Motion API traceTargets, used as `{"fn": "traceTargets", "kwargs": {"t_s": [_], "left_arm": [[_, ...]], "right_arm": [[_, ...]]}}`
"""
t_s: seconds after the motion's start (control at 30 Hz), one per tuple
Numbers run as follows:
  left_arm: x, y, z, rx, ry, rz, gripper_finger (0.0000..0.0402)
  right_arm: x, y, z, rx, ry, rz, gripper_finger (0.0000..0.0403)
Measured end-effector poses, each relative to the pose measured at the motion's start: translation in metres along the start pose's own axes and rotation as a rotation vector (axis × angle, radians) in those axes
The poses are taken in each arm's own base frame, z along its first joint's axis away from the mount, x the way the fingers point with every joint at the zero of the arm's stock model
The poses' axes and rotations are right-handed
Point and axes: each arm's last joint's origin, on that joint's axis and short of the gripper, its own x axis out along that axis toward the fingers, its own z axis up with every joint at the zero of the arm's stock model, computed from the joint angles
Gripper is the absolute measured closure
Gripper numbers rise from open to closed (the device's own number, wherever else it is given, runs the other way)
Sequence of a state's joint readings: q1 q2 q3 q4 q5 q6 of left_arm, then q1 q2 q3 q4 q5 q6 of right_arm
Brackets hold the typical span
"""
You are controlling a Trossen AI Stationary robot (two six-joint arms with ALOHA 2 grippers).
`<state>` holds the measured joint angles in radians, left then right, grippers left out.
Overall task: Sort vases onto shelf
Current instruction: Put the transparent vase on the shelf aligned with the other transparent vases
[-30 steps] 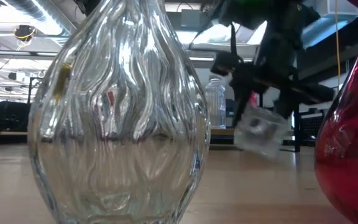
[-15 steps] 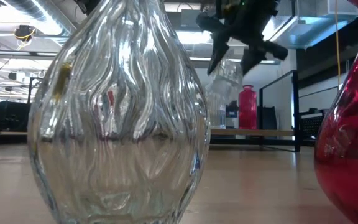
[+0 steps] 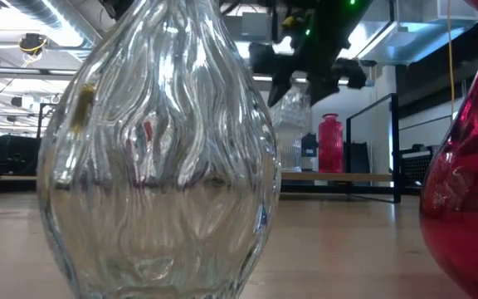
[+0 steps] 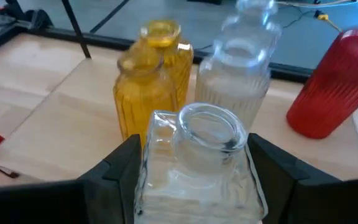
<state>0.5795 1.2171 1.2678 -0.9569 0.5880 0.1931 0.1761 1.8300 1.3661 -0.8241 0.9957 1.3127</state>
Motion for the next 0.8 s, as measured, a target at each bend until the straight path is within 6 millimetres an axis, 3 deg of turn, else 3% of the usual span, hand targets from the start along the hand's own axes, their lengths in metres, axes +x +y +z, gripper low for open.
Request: {"fn": "traceTargets", "kwargs": {"t_s": [0.3, 0.8], "left_arm": [[0.000, 0.000, -0.001, -0.008, 0.012, -0.002, 0.0401], [0.000, 0.000, -0.002, 0.012, 0.018, 0.000, 0.0401]], "right_arm": [[0.015, 0.000, -0.024, 0.136, 0.003, -0.086, 0.0204], [0.027, 0.007, -0.041, 0.094, -0.010, -0.100, 0.0204]]}}
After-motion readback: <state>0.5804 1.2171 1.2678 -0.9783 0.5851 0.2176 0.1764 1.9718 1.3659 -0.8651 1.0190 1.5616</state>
